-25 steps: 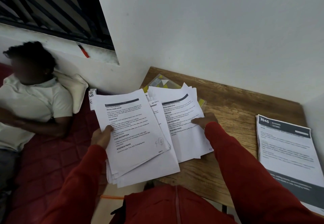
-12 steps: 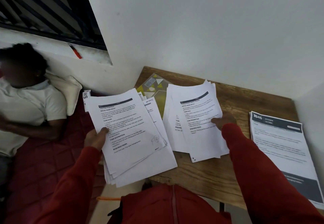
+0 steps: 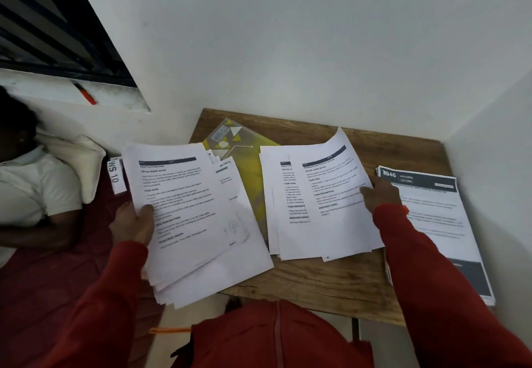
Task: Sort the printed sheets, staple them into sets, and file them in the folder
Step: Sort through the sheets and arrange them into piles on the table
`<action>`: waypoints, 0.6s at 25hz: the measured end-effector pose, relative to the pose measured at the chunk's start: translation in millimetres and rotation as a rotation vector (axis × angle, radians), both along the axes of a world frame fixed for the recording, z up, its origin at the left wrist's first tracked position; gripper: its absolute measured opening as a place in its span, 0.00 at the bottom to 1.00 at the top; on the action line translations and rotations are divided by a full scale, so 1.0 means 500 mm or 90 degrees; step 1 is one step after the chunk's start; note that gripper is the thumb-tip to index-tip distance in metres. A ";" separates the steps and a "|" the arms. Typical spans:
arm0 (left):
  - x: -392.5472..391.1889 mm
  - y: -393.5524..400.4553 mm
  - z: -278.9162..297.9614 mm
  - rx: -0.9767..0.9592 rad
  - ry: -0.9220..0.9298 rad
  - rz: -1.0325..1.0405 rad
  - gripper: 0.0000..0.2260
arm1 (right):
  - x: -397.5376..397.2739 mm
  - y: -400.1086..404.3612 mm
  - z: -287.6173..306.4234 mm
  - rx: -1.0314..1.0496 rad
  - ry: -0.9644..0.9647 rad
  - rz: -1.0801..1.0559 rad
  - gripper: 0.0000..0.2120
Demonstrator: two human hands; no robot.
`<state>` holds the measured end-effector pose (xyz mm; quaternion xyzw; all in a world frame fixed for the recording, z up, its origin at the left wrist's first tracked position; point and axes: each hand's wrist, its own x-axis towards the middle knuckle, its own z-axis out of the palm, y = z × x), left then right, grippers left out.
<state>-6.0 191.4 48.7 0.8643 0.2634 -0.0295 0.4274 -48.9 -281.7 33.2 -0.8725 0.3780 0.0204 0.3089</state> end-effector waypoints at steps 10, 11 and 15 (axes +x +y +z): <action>0.008 -0.064 0.037 -0.117 -0.127 -0.038 0.20 | -0.089 -0.181 0.037 0.113 -0.111 -0.168 0.21; 0.004 -0.082 0.038 -0.138 -0.121 -0.039 0.16 | -0.101 -0.197 0.047 0.128 -0.127 -0.184 0.20; -0.008 -0.139 0.017 -0.148 -0.108 -0.025 0.14 | -0.122 -0.211 0.053 0.229 -0.168 -0.197 0.24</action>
